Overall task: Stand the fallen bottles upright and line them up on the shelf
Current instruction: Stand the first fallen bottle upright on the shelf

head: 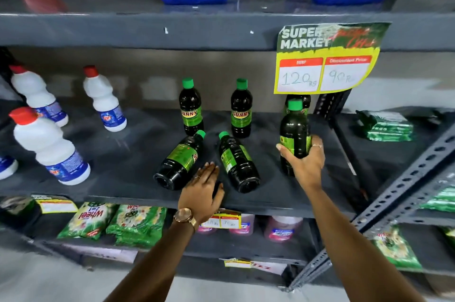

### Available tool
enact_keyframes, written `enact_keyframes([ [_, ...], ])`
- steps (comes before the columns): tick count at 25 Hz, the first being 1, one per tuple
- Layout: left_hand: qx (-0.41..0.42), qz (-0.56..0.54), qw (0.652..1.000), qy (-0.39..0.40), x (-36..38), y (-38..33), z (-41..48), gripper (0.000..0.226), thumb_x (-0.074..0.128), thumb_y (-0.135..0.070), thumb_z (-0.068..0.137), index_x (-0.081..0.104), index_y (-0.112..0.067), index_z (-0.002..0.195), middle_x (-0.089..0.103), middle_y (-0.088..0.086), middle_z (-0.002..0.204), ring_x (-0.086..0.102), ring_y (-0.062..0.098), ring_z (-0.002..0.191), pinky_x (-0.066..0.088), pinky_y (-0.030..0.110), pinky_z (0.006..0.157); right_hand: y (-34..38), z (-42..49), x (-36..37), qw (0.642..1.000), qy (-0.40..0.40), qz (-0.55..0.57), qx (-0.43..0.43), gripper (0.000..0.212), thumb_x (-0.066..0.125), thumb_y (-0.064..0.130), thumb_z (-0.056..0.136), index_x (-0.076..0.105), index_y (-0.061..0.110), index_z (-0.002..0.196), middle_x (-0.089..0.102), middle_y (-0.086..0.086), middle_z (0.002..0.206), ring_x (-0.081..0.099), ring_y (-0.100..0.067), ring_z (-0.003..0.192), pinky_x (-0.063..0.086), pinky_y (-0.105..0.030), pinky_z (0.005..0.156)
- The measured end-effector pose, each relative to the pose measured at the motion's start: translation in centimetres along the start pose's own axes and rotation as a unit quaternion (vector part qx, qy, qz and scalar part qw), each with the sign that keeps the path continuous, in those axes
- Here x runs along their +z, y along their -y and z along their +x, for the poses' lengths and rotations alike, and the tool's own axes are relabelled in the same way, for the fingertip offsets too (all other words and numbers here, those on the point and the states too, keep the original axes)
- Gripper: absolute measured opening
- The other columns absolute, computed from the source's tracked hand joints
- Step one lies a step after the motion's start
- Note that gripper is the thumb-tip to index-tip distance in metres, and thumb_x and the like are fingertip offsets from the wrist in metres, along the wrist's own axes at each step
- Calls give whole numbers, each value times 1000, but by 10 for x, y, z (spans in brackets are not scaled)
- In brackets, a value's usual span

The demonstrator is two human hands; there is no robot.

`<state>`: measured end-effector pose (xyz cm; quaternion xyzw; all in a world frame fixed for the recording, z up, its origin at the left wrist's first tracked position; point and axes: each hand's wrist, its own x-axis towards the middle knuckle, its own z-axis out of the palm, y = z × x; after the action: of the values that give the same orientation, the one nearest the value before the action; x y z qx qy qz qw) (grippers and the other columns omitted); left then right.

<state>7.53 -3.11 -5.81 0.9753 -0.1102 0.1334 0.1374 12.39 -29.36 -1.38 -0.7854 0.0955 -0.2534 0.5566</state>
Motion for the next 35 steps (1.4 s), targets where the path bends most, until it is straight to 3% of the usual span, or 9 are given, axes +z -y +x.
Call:
enact_keyframes([
  [5,6,23,999,-28,3,-1,0,55,34,-40,87,52,-10,129,54,8,138,48,20,130,31,34,111,-22,-4,-1,999,-25,33,19,86,91,37,57,38,28,124,62,15,101,59,11,91,44,-5,74],
  [9,4,21,999,-29,5,-1,0,53,38,-38,88,50,-10,131,51,7,140,44,19,133,26,33,113,-36,-7,-1,999,-17,12,28,83,81,11,68,37,24,137,61,-4,115,59,-18,105,47,-30,91],
  [15,-2,23,999,-31,0,-2,0,50,45,-35,86,51,-11,130,53,7,139,47,21,131,30,33,110,-19,-8,20,993,-110,-41,20,89,92,25,54,46,5,127,49,-15,122,46,-29,114,39,-38,100],
  [18,-3,25,999,-24,-1,-4,-1,51,43,-37,87,50,-12,131,51,7,141,46,21,132,32,33,111,-27,-15,20,998,-62,-4,11,85,82,10,63,41,9,137,50,-8,124,50,-19,112,37,-10,92],
  [19,-3,26,999,-23,-1,-3,-1,51,43,-37,87,50,-12,131,51,7,141,45,22,132,34,33,110,-29,-17,17,998,-54,-1,11,83,81,9,64,42,11,138,54,-7,122,54,-20,110,39,-8,89],
  [23,-8,24,1000,-9,0,-1,0,53,40,-38,88,47,-13,134,48,6,143,42,22,134,33,34,112,-18,-12,23,988,-135,-64,44,96,93,27,51,46,4,131,49,-19,126,47,-36,117,36,-48,103],
  [25,-6,23,1000,-4,0,-1,0,54,39,-39,88,46,-13,134,47,7,144,41,23,135,32,34,112,-13,-9,26,982,-156,-88,61,101,94,34,48,45,0,130,46,-22,127,43,-40,118,34,-52,103],
  [29,-7,26,1000,-5,1,-1,-1,53,39,-39,88,47,-13,134,48,7,143,43,23,134,33,34,111,-28,-12,15,995,-89,-21,27,88,88,19,60,44,9,136,56,-12,125,54,-27,115,42,-27,95],
  [35,-5,26,1000,7,-2,-1,0,53,37,-39,88,47,-12,133,48,8,144,41,21,135,35,34,111,-27,-11,18,992,-111,-46,39,84,90,24,59,48,7,130,54,-11,123,51,-24,115,35,-21,93],
])
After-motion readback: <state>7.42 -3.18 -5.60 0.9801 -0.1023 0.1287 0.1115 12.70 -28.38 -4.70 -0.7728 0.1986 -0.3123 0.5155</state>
